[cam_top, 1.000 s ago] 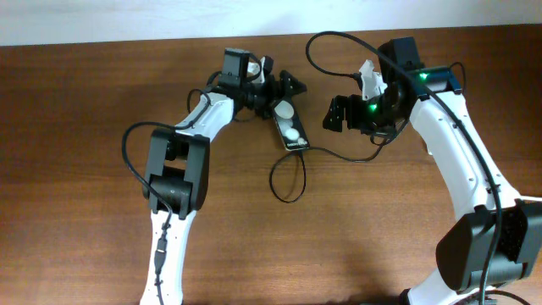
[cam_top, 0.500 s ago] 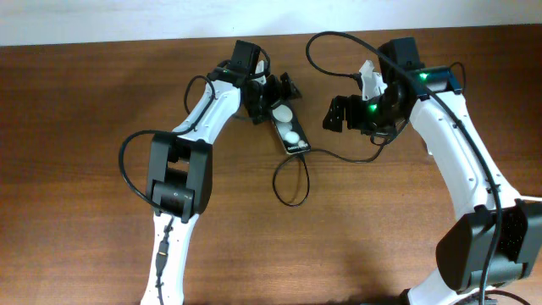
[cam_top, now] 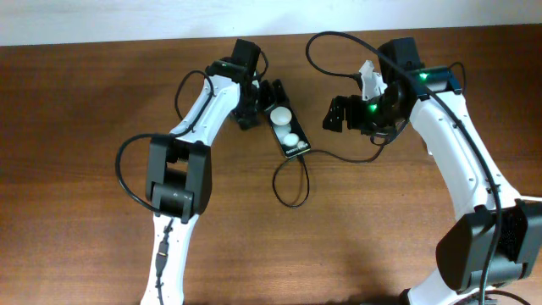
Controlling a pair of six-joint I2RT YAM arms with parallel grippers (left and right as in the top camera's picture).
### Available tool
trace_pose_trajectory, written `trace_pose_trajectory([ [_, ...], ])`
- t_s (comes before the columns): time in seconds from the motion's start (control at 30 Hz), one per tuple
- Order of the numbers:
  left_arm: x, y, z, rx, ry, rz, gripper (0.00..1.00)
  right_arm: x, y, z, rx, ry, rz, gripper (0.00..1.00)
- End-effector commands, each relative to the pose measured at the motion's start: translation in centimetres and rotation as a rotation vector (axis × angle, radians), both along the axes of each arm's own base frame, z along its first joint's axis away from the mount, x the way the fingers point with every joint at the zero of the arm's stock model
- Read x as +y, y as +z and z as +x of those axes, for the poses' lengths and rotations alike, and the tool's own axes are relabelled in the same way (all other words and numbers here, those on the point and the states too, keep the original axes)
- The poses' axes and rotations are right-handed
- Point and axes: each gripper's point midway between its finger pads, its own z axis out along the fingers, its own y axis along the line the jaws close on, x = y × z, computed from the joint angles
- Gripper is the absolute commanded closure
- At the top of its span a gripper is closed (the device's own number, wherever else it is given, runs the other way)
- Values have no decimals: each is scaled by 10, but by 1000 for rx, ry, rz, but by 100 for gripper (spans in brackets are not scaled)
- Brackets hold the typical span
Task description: Plug charger to phone and switch on socket
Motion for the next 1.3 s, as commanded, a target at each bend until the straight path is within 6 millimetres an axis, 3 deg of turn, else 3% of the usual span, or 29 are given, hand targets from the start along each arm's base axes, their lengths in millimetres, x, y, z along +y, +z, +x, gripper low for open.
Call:
trace_pose_trajectory([
  [0.0, 36, -28, -1, 30, -4, 206, 1, 1, 0, -2, 3, 12, 5, 1],
  [0.2, 42, 48, 19, -103, -85, 263, 1, 1, -1, -2, 3, 13, 5, 1],
  [0.33, 40, 96, 21, -185, -145, 256, 1, 1, -1, -2, 3, 12, 5, 1],
  [0.5, 48, 159, 3, -299, -303, 293, 1, -7, -3, -1, -2, -2, -42, 1],
  [0.57, 68, 174, -10, -297, -308, 387, 1, -10, -4, 1, -5, -9, -61, 1],
  [0.8, 74, 230, -21, -452, -407, 412, 1, -22, -6, 8, -34, -36, -128, 1],
  [0.9, 94, 245, -19, -492, -412, 531, 1, -22, -6, 9, -37, -36, -128, 1],
  [1.27, 88, 248, -22, -501, -422, 495, 1, -33, -9, 8, -34, -55, -192, 1],
])
